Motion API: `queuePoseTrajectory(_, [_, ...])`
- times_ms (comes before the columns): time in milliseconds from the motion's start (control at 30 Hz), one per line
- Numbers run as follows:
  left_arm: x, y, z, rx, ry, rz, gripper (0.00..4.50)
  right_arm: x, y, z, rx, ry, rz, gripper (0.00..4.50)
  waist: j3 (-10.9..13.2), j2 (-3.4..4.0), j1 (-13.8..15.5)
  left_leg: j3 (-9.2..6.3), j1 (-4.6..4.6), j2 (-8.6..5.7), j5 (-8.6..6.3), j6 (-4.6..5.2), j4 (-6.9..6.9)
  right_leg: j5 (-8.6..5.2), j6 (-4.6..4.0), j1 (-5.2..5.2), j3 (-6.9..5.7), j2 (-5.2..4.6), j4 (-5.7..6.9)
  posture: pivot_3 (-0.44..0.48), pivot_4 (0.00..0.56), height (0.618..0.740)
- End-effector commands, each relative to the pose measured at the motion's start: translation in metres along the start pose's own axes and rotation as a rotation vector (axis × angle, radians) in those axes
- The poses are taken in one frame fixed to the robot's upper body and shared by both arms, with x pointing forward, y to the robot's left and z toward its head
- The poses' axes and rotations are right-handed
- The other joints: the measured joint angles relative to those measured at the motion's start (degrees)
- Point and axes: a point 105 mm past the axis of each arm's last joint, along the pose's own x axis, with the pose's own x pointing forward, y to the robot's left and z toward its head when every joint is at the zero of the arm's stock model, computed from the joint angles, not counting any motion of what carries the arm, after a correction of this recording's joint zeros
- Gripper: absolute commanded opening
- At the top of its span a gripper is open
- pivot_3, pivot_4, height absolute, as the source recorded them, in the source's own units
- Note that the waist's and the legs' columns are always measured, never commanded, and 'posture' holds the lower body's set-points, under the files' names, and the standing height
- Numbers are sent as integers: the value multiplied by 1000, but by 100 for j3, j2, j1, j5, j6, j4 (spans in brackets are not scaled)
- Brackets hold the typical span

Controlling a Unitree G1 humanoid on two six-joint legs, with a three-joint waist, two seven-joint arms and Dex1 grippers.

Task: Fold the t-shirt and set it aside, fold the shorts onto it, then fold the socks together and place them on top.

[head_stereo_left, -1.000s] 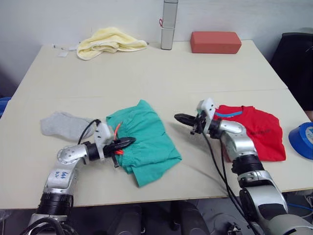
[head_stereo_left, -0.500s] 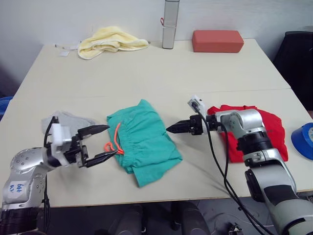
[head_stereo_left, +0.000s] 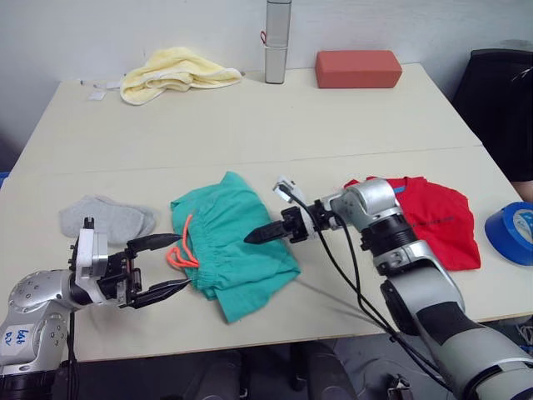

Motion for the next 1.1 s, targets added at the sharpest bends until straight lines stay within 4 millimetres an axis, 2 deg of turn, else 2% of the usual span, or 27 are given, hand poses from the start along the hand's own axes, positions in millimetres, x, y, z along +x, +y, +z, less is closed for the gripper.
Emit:
queuePoseTrajectory(33, [-2,2,4,36,-7,23,4478,31,-18,-27,131,74,-63,4500,-15,-13,-32,9,18,2,-1,-3,-10,-4,-6,8,0,0,2,0,150,740])
queuePoseTrajectory(133, [-3,1,4,38,-4,30,4500,39,-19,-22,154,26,-68,3901,-29,-22,-71,16,31,11,1,-17,-19,-11,-19,8,-2,5,12,0,150,740])
queuePoseTrajectory(233, [-6,2,4,41,-4,44,4500,42,-5,-8,196,-57,29,2734,-29,-21,-92,16,30,12,2,-20,-19,-12,-22,6,-1,5,14,0,150,740])
queuePoseTrajectory(333, [-7,3,5,44,-6,52,4500,37,5,1,215,-108,99,1838,-27,-18,-102,16,16,12,2,-20,-23,-13,-23,-7,1,5,13,0,150,740])
queuePoseTrajectory(367, [-7,3,6,45,-10,55,4500,34,8,3,226,-129,126,1426,-27,-19,-106,16,14,12,2,-20,-25,-13,-23,-10,1,5,13,0,150,740])
queuePoseTrajectory(467, [-4,6,8,43,-28,64,4500,16,17,14,238,-216,201,599,-27,-19,-90,15,11,12,1,-18,-26,-13,-23,-10,0,5,7,0,150,740])
queuePoseTrajectory(533, [-2,6,10,39,-39,67,4500,-8,21,25,253,-298,236,27,-25,-16,-78,15,8,11,0,-16,-26,-13,-22,-10,1,5,5,0,150,740])
queuePoseTrajectory(667, [5,7,15,29,-63,66,4500,-56,28,38,209,-463,256,27,-21,-10,33,15,-1,11,2,-14,-26,-12,-22,-15,0,4,0,0,150,740])
queuePoseTrajectory(800, [14,6,17,16,-90,43,4500,-107,32,44,131,-641,206,27,-19,-8,145,13,-4,11,1,-13,-26,-12,-21,-14,0,4,-9,0,150,740])
queuePoseTrajectory(933, [32,5,24,5,-143,-11,4500,-174,34,53,64,-920,84,27,-16,-2,197,13,-5,11,2,-11,-25,-12,-21,-14,-1,4,-8,0,150,740])
queuePoseTrajectory(1100, [49,7,28,-13,-180,-71,4500,-234,42,45,13,-1213,-49,27,-11,6,170,14,-9,10,3,-9,-25,-10,-17,-14,-3,4,-12,0,150,740])
